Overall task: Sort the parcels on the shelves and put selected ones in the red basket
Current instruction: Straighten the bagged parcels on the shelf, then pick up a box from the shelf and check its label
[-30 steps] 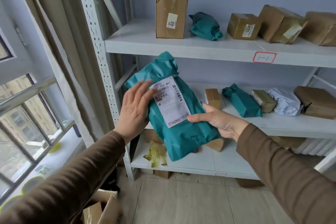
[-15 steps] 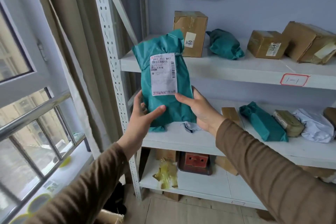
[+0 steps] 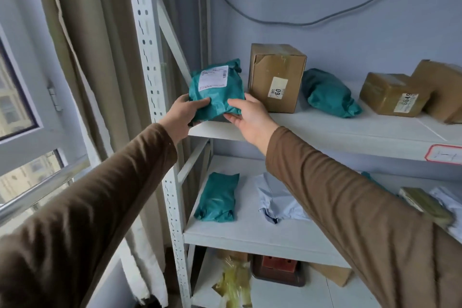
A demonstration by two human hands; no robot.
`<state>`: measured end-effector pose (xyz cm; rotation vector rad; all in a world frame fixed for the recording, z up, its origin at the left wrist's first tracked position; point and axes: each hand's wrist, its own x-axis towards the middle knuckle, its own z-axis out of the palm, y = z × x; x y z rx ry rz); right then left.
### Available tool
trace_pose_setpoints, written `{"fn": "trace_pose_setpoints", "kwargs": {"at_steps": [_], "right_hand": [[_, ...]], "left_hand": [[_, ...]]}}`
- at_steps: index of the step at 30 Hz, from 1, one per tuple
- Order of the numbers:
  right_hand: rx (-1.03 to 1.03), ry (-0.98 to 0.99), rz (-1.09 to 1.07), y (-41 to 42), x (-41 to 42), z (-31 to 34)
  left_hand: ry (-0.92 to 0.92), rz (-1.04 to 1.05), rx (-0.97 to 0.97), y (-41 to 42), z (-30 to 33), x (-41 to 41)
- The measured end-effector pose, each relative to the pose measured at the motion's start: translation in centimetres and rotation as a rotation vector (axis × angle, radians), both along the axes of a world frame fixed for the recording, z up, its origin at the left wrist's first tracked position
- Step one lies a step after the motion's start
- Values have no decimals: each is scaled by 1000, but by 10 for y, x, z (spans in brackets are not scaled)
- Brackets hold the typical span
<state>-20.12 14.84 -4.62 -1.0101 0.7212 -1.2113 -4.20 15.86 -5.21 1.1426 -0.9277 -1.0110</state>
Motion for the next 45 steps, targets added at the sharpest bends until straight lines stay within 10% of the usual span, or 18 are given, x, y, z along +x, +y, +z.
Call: {"fn": "trace_pose_setpoints", "kwargs": {"at_steps": [13,21,28,34,45], "right_hand": [[-5,205,-173,-71,26,-4],[-643,472,-490,-24,-32,24],[-565,392,-803,-63,-87,67],[-52,346,-427,-100,-109,75],[-153,204,-352,-1,-128,51]], "left_hand": [[-344,73,81,-120,7,31],[-719,191,-100,-101,44,8],[-432,-162,-159,-98,89,-72],[-111,-291,39,-101,91,-106],[-19,-267,-107,-15,68,-119]]}}
